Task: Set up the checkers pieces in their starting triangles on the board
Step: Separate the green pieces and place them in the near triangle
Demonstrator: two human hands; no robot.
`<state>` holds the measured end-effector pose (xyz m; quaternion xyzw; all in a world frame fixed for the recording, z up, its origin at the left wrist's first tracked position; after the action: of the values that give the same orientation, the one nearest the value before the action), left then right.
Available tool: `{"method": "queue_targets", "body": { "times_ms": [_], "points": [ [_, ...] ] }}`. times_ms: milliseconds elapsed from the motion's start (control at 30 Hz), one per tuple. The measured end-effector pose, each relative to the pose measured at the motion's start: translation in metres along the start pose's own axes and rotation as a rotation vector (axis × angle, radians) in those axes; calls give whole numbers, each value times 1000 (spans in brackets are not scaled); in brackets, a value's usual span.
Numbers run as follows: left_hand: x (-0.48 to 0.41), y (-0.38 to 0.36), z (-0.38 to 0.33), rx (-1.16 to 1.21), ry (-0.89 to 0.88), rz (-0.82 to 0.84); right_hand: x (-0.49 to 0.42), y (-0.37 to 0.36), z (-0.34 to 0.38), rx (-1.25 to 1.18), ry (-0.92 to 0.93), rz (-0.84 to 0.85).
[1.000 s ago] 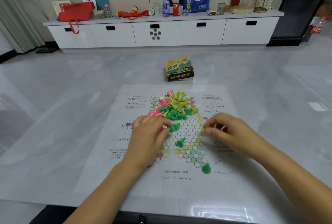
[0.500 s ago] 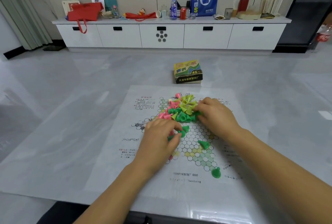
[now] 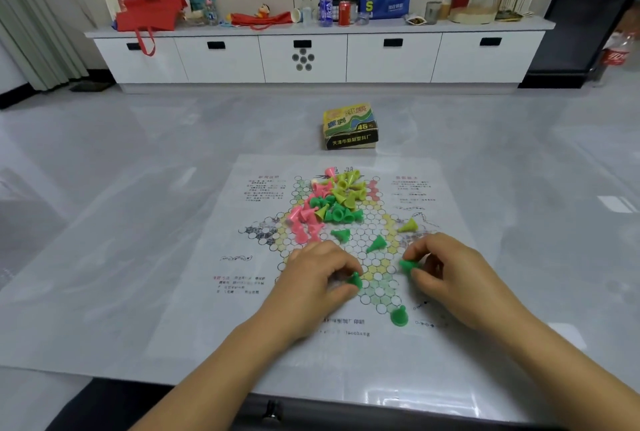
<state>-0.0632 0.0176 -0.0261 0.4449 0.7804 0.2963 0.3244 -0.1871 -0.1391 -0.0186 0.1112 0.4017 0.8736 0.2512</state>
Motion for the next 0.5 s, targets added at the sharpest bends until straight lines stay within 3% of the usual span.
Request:
{"method": "queue_targets", "body": {
  "times_ms": [267,500],
  "points": [
    [-1,4,2,30,-1,-28,-4,9,-8,126,33,13],
    [0,0,4,-15,-10,-93,1,9,-2,67,69,129]
  ]
}}
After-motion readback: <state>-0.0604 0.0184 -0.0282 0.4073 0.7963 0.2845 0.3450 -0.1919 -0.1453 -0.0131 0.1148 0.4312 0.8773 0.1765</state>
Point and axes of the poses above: each hand's wrist, its own x-axis away from the middle knuckle, its own y-axis out of the back of the hand, z = x × y, the point moved 1 cm from there along -x, towards the middle knuckle, and after that the axes turned 5 degrees about -y, right-handed, at the moved point
